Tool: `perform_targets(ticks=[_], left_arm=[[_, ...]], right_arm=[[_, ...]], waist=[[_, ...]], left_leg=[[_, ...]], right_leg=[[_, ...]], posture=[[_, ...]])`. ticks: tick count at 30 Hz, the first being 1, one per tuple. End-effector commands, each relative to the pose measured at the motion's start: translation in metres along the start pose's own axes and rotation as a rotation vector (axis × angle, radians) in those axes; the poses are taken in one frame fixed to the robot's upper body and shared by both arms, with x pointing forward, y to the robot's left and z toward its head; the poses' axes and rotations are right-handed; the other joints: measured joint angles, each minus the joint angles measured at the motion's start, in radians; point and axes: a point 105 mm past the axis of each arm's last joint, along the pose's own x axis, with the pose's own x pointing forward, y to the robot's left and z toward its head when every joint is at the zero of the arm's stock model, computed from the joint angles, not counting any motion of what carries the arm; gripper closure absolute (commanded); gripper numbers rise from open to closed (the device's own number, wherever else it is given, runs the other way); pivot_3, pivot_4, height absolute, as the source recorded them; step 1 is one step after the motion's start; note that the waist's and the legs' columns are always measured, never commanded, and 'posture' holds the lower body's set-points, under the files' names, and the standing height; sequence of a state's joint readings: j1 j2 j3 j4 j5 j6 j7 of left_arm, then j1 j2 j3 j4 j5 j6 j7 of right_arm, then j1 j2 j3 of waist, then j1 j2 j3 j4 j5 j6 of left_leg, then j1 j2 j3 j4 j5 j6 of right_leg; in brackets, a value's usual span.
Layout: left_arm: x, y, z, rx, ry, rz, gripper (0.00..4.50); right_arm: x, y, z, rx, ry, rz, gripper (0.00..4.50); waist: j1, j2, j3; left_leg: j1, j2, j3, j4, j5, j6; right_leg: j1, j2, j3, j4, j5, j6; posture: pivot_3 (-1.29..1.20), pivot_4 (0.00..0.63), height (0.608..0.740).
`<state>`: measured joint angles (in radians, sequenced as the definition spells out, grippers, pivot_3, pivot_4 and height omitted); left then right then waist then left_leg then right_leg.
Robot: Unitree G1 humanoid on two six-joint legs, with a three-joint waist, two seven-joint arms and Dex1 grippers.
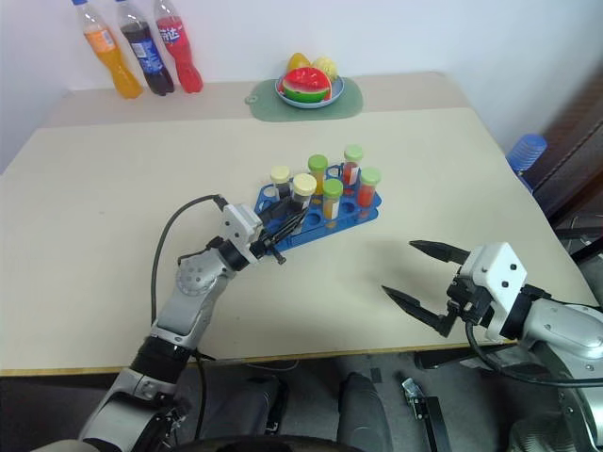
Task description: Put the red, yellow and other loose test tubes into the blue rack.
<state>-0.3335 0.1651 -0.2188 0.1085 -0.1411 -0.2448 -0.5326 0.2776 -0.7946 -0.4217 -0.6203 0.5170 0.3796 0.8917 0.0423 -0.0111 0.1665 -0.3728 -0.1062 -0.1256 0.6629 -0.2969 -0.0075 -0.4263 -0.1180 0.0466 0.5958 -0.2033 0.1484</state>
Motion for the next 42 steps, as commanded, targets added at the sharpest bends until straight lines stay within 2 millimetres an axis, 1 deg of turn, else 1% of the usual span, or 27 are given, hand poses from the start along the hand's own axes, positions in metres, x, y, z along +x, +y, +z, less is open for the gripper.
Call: perform_targets(ticks=[1,4,11,18,20,23,25,26,28,29,30,32,33,36,38,39,40,41,42], left_arm=[[0.000,0.004,-0.007,0.002,0.031,0.039,3.78],[0.000,0.003,-0.015,0.006,0.066,0.040,3.78],[0.004,-0.008,-0.025,-0.010,0.092,-0.006,3.78],[0.008,-0.014,-0.029,-0.034,0.092,-0.055,3.78],[0.008,-0.017,-0.031,-0.061,0.100,-0.076,3.78],[0.005,-0.024,-0.032,-0.177,0.104,-0.148,3.78],[0.005,-0.022,-0.030,-0.197,0.099,-0.146,2.72],[0.004,-0.020,-0.028,-0.183,0.094,-0.136,2.34],[0.005,-0.017,-0.025,-0.171,0.080,-0.109,1.26],[0.004,-0.016,-0.020,-0.190,0.067,-0.113,0.80],[0.002,-0.017,-0.016,-0.203,0.061,-0.129,0.80],[-0.005,-0.018,-0.009,-0.217,0.052,-0.152,0.80],[-0.009,-0.013,-0.007,-0.208,0.052,-0.129,0.80],[-0.037,0.006,-0.005,-0.262,0.055,-0.052,0.80],[-0.046,0.010,-0.005,-0.272,0.056,-0.038,0.80],[-0.064,0.012,-0.012,-0.245,0.117,-0.052,0.80],[-0.076,0.013,-0.017,-0.228,0.163,-0.065,0.80],[-0.096,0.019,-0.023,-0.191,0.227,-0.052,0.80],[-0.112,0.019,-0.019,-0.187,0.246,-0.093,0.80]], right_arm=[[-0.002,-0.001,0.006,-0.023,-0.009,0.005,0.00],[-0.002,0.000,0.006,-0.019,-0.008,0.007,0.00],[-0.008,0.004,0.000,0.008,0.007,-0.011,0.00],[-0.013,0.009,-0.005,0.028,0.018,-0.048,0.00],[-0.016,0.010,-0.006,0.033,0.021,-0.062,0.00],[-0.017,0.011,-0.006,0.038,0.023,-0.073,0.00],[-0.018,0.011,-0.007,0.041,0.023,-0.077,0.00],[-0.018,0.011,-0.007,0.042,0.022,-0.079,0.00],[-0.018,0.012,-0.007,0.044,0.021,-0.082,0.00],[-0.018,0.011,-0.008,0.046,0.020,-0.084,0.00],[-0.017,0.011,-0.008,0.048,0.019,-0.088,0.00],[-0.017,0.010,-0.010,0.054,0.016,-0.093,0.00],[-0.016,0.010,-0.011,0.056,0.015,-0.096,0.00],[-0.016,0.010,-0.016,0.069,0.006,-0.119,0.00],[-0.017,0.009,-0.017,0.073,0.004,-0.127,0.00],[-0.017,0.010,-0.021,0.079,0.005,-0.135,0.00],[-0.017,0.010,-0.023,0.082,0.007,-0.140,0.00],[-0.017,0.011,-0.027,0.087,0.009,-0.145,0.00],[-0.017,0.011,-0.031,0.093,0.008,-0.151,0.00]], waist=[[0.000,0.000,0.000],[-0.001,0.000,0.000],[-0.001,0.000,-0.001],[0.002,0.001,-0.001],[0.002,0.001,-0.001],[0.002,0.001,-0.002],[0.001,0.001,-0.002],[0.000,0.001,-0.002],[-0.001,0.001,-0.002],[-0.001,0.001,-0.002],[-0.001,0.001,-0.002],[-0.004,0.001,-0.002],[-0.004,0.001,-0.002],[-0.005,0.002,-0.002],[-0.004,0.002,-0.002],[-0.003,0.002,-0.002],[-0.003,0.003,-0.002],[-0.004,0.003,-0.002],[-0.006,0.003,-0.003]], left_leg=[[0.000,0.000,0.000,0.000,0.000,0.000],[0.000,0.000,0.000,0.000,0.000,0.000],[0.001,0.000,0.000,0.000,0.000,0.000],[0.001,0.000,0.000,0.001,0.000,0.000],[0.001,0.000,-0.001,0.001,0.000,0.001],[0.001,-0.001,-0.001,0.001,0.000,0.001],[0.001,-0.001,-0.001,0.001,0.000,0.001],[0.001,-0.001,-0.001,0.001,0.000,0.001],[0.001,0.000,-0.001,0.001,0.000,0.001],[0.001,0.000,-0.001,0.001,0.000,0.001],[0.001,0.000,-0.001,0.001,0.000,0.001],[0.001,0.000,-0.001,0.001,0.000,0.001],[0.001,0.000,-0.001,0.001,-0.001,0.001],[0.001,0.000,-0.001,0.001,-0.001,0.001],[0.001,0.001,-0.001,0.000,-0.001,0.001],[0.001,0.001,-0.001,0.000,-0.001,0.001],[0.001,0.000,-0.001,0.000,-0.001,0.001],[0.001,0.000,-0.001,0.000,-0.001,0.001],[0.001,0.000,-0.001,0.000,-0.001,0.001]], right_leg=[[0.000,0.000,0.000,0.000,0.000,0.000],[0.000,0.000,0.000,0.000,0.000,0.000],[0.001,0.000,0.000,0.000,0.000,0.000],[0.002,0.000,0.000,0.000,0.000,0.000],[0.002,0.000,0.000,0.000,0.000,0.000],[0.002,0.000,0.000,0.000,0.000,0.000],[0.002,0.000,0.000,0.000,0.000,0.000],[0.002,0.000,0.000,0.000,0.000,0.000],[0.002,0.000,0.000,0.000,0.000,0.000],[0.002,0.000,0.000,0.000,0.000,0.001],[0.002,0.000,0.000,0.000,0.000,0.000],[0.002,0.000,0.000,0.000,0.000,0.001],[0.002,0.000,0.000,0.000,0.000,0.001],[0.001,0.000,0.000,0.000,0.000,0.001],[0.001,0.001,0.000,0.000,0.000,0.000],[0.001,0.000,0.000,0.000,0.000,0.000],[0.001,0.000,0.000,0.000,0.000,0.000],[0.001,0.000,0.000,0.000,0.000,0.000],[0.001,0.000,0.000,0.000,0.000,0.000]], posture=[[0.00,0.150,0.740],[0.00,0.150,0.740],[0.00,0.150,0.740],[0.00,0.150,0.740],[0.00,0.150,0.740],[0.00,0.150,0.740],[0.00,0.150,0.740],[0.00,0.150,0.740],[0.00,0.150,0.740],[0.00,0.150,0.740],[0.00,0.150,0.740],[0.00,0.150,0.740],[0.00,0.150,0.740],[0.00,0.150,0.740],[0.00,0.150,0.740],[0.00,0.150,0.740],[0.00,0.150,0.740],[0.00,0.150,0.740],[0.00,0.150,0.740]])
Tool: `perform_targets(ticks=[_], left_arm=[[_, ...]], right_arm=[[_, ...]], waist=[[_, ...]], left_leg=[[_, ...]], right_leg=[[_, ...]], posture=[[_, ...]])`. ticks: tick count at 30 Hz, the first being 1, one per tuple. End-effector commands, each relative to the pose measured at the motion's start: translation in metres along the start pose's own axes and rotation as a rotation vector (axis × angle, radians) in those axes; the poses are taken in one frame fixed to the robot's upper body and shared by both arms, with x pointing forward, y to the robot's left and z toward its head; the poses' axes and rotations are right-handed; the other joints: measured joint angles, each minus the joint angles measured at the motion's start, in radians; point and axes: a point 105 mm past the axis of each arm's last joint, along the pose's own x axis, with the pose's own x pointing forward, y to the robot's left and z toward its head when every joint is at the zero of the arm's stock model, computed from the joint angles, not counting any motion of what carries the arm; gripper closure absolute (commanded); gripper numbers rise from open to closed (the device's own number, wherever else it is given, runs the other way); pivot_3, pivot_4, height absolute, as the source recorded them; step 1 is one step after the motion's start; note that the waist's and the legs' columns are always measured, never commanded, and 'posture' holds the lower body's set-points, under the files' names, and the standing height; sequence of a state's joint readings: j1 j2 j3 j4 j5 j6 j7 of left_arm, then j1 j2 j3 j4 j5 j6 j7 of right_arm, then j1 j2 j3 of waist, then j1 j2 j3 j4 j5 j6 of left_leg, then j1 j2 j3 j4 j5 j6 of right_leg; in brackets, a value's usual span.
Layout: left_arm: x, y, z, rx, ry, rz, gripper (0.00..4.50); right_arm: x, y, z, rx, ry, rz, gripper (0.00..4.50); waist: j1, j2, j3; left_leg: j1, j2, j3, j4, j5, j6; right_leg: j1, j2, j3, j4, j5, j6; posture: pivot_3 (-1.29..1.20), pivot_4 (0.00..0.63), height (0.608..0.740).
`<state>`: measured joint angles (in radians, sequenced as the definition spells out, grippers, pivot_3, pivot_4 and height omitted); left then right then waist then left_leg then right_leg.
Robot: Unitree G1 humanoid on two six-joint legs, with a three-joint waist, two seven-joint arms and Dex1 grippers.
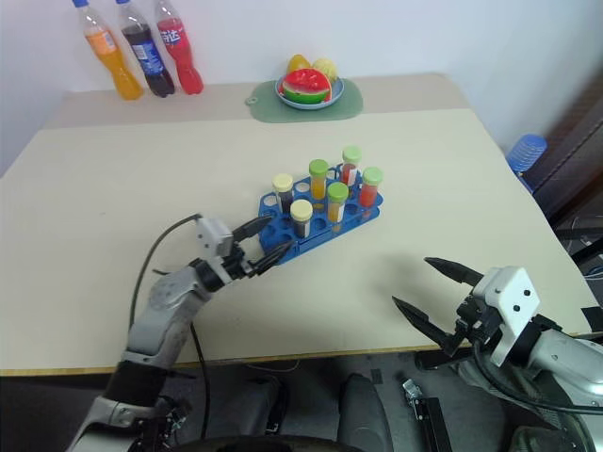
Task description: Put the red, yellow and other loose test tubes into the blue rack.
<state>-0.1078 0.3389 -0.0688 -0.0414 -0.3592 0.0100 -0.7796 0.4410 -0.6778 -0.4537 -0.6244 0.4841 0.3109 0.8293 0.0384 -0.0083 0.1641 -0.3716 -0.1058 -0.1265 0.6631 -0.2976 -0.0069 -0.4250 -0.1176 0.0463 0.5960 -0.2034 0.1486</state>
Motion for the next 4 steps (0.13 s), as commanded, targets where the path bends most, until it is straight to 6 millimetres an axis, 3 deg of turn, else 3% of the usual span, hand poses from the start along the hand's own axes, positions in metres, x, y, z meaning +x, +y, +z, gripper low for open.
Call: perform_targets(ticks=[1,4], left_arm=[[-0.044,0.005,0.004,0.039,0.058,-0.037,0.80],[-0.059,0.003,0.007,0.020,0.106,-0.084,0.80]], right_arm=[[-0.001,0.000,-0.006,-0.006,-0.014,-0.026,0.00],[0.000,-0.001,-0.009,-0.002,-0.020,-0.032,0.00]], waist=[[-0.003,0.000,0.000],[0.001,0.001,0.001]], left_leg=[[0.000,0.000,0.000,-0.001,0.000,0.000],[0.000,0.000,0.000,-0.001,0.000,0.000]], right_leg=[[0.000,0.000,0.000,0.000,0.000,0.000],[-0.001,-0.001,0.000,0.000,0.000,0.000]], posture=[[0.00,0.150,0.740],[0.00,0.150,0.740]])
